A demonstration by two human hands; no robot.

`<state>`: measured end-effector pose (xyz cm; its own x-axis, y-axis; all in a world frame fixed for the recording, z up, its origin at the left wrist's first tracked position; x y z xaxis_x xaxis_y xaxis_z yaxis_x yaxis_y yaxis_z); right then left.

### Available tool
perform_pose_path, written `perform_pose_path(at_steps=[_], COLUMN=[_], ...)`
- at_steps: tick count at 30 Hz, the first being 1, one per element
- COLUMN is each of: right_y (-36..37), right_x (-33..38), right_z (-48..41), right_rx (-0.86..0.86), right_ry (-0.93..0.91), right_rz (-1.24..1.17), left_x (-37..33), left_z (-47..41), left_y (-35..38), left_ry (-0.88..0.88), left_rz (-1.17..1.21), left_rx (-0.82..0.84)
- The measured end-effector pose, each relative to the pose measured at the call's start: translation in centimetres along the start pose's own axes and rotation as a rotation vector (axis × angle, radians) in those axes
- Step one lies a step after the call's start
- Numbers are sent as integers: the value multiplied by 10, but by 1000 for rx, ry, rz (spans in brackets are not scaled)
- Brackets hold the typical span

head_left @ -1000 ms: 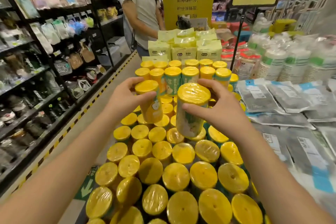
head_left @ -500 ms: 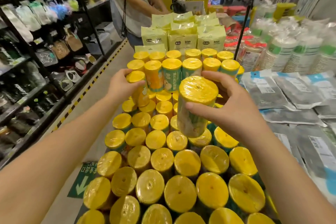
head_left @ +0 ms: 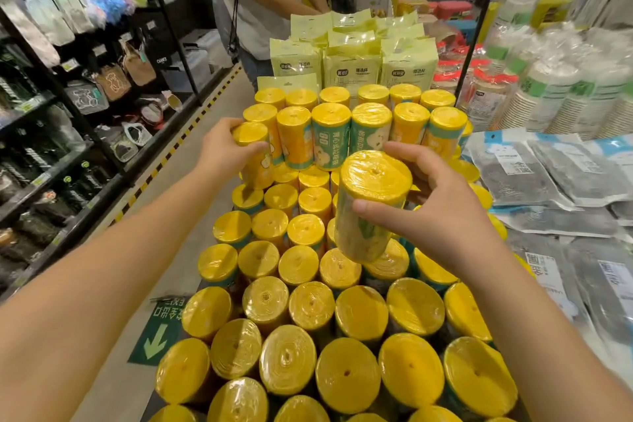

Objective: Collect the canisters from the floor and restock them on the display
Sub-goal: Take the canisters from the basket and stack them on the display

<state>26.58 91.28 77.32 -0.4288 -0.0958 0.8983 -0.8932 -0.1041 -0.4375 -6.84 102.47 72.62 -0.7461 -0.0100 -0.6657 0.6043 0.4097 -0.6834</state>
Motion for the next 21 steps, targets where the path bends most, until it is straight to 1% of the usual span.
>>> perform_pose_path(at_steps=[6,12,16,21], right_y=[22,64,97,131], right_x=[-3,10,17,15], right_z=[-20,-69,-111,-151], right_rx=[6,30,26,-11], right_ry=[-5,-39,-51,-26], right_rz=[53,80,143,160], left_x=[5,13,24,33], left_z=[-5,-1,28,79], left_y=[-1,-5,-18,-47], left_ry=[58,10,-36,11], left_rz=[-70,-20,9,72], left_rx=[58,82,61,49])
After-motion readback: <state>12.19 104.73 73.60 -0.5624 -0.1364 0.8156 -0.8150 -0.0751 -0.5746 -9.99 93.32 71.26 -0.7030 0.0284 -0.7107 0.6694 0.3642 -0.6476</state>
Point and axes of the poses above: each hand's wrist, its own z-axis away from the middle knuckle, its own y-axis out of the palm, x = y × z, the point moved 3 cm from there along -z, towards the middle knuckle, and after that the axes turned 10 degrees about y, right-handed, at the moved point
